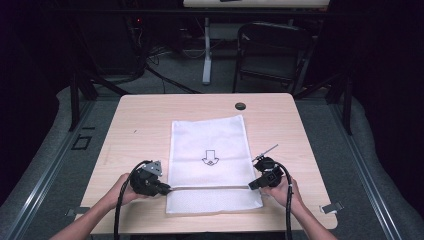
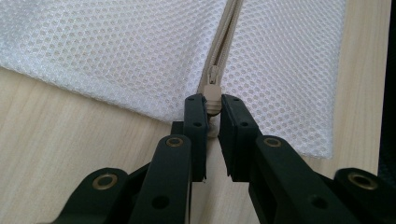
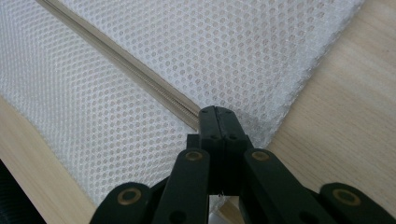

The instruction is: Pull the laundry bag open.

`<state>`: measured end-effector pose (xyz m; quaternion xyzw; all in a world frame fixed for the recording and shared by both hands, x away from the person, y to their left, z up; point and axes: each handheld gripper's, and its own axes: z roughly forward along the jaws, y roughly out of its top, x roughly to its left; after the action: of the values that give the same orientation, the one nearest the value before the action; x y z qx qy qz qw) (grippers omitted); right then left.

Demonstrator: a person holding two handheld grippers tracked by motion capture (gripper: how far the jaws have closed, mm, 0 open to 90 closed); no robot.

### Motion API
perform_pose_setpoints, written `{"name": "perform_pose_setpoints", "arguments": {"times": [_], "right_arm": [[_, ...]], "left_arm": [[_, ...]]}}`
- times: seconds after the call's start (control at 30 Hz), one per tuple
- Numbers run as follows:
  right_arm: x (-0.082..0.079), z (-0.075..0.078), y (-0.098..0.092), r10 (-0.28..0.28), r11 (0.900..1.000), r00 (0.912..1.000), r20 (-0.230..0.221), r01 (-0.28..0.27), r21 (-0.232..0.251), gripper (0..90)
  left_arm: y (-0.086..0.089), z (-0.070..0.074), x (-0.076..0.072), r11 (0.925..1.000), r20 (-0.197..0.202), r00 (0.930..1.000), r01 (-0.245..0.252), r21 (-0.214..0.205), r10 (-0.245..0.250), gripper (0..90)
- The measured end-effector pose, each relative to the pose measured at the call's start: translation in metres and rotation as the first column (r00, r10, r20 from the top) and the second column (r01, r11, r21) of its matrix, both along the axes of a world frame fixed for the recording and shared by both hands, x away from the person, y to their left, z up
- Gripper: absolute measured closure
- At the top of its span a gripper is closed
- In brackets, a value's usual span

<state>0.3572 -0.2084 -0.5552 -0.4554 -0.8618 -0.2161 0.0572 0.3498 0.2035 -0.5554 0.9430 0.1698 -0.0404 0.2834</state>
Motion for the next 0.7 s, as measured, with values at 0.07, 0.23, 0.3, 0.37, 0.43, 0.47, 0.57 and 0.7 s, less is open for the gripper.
{"name": "perform_pose_setpoints", "arguments": {"times": [0.07,0.23,0.3,0.37,0.43,0.47,0.57,0.7], "right_arm": [[0.0,0.0,0.0,-0.003,1.0,1.0,0.003,0.003,0.003,90.0],[0.0,0.001,-0.001,0.009,0.9999,1.0,-0.001,-0.009,-0.009,90.0],[0.0,0.0,-0.001,-0.001,1.0,1.0,0.002,0.001,-0.002,90.0],[-0.001,0.0,-0.001,-0.005,1.0,1.0,0.0,0.005,0.005,90.0],[0.0,0.001,-0.002,0.014,0.9999,0.9999,-0.008,-0.014,-0.009,90.0],[0.001,0.001,-0.002,0.014,0.9999,0.9999,-0.01,-0.014,-0.007,90.0],[0.0,0.0,-0.001,0.005,1.0,1.0,-0.004,-0.005,0.001,90.0],[0.0,0.0,-0.001,0.006,1.0,1.0,-0.001,-0.006,-0.006,90.0]], "left_arm": [[0.002,0.0,0.0,1.0,0.002,1.0,0.003,-0.001,-0.003,81.7],[0.006,0.002,0.001,0.9999,0.006,1.0,0.008,0.008,-0.008,81.7],[0.008,0.003,0.0,0.9998,0.013,0.9999,0.002,0.02,-0.002,81.7],[0.011,0.002,0.0,0.9998,0.01,0.9999,-0.002,0.019,0.002,81.7],[0.015,0.001,0.0,0.9998,0.004,0.9999,-0.011,0.018,0.011,81.7],[0.017,0.0,0.0,0.9997,-0.008,0.9997,-0.023,-0.003,0.023,81.7],[0.016,-0.001,-0.001,0.9999,0.002,0.9999,-0.01,0.009,0.01,81.7],[0.015,-0.001,-0.002,0.9998,0.006,0.9999,-0.016,0.012,0.016,81.6]]}}
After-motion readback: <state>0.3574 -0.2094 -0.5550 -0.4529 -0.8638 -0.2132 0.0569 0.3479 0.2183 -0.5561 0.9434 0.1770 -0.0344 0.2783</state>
